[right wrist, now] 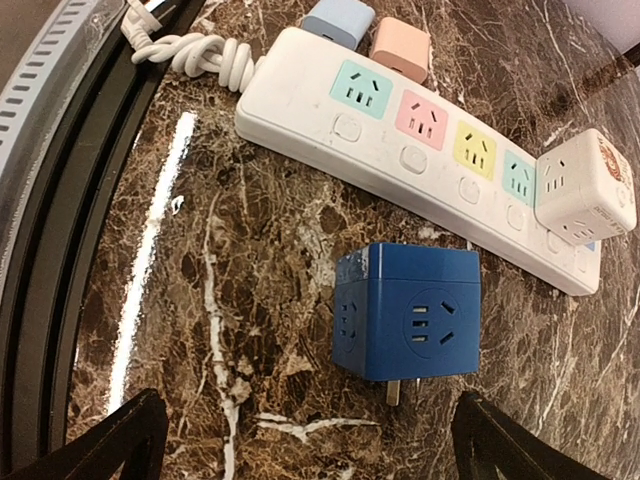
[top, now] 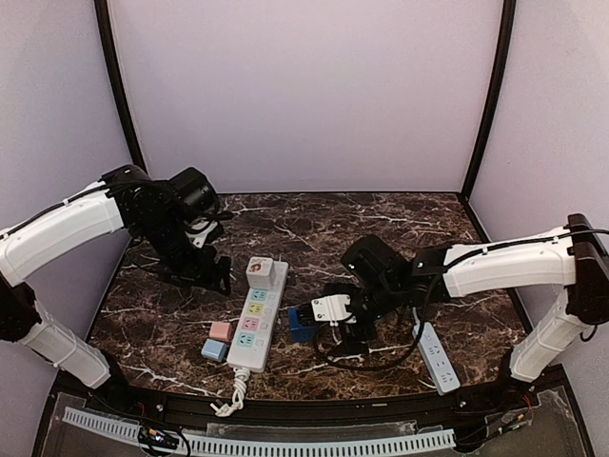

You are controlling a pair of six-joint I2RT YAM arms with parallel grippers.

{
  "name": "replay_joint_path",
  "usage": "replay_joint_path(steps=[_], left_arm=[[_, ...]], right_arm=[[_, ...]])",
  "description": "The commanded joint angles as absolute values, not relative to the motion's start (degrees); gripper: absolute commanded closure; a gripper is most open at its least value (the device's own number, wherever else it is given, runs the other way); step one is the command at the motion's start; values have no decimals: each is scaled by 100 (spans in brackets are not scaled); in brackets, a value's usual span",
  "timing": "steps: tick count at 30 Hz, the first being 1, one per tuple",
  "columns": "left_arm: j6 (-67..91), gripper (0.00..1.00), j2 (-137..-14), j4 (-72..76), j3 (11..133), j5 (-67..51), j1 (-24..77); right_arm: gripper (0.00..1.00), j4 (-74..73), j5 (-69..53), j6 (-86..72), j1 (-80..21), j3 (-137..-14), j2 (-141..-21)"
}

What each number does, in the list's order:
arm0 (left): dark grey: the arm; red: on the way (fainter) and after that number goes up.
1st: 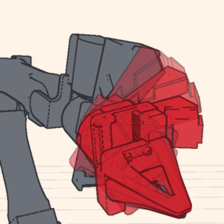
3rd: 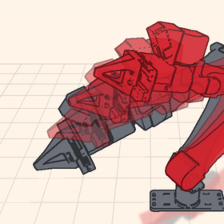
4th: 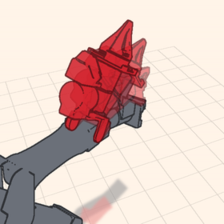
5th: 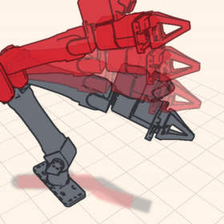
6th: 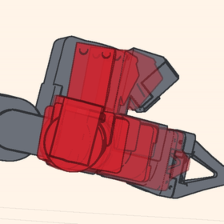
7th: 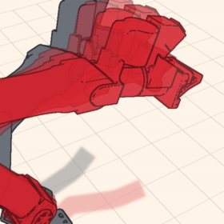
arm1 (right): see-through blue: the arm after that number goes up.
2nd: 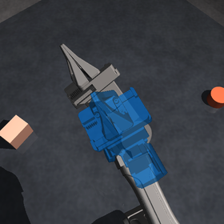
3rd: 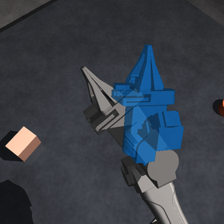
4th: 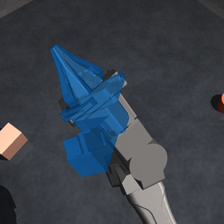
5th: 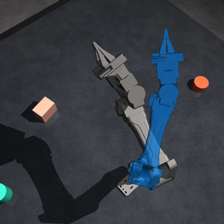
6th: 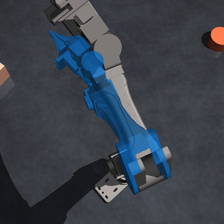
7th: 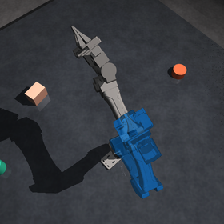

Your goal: Insert the plug

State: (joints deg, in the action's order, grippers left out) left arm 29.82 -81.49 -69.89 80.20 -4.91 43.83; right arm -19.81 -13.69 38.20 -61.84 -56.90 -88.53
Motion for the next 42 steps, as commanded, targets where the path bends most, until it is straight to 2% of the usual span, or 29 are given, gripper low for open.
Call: replay_joint_path(steps=[1,15,35,38,42], left_arm=[[3188,5,-7791,-6979,7748,-562,4375],[3067,7,-7868,-7007,7697,-603,4362],[3001,9,-7800,-7123,7680,-734,4157],[2970,9,-7752,-7080,7617,-771,4129],[2889,9,-7755,-7072,7618,-744,4094]], right_arm=[[1,-1779,-1242,3947,-6072,-5990,-9157],[1,-1746,-1112,3981,-5870,-6676,-10007],[2,-2171,-1737,3683,-5800,-7532,-10960],[8,-2179,-1756,3607,-5799,-7472,-10960],[25,-2170,-1699,3382,-5801,-7522,-11029]])
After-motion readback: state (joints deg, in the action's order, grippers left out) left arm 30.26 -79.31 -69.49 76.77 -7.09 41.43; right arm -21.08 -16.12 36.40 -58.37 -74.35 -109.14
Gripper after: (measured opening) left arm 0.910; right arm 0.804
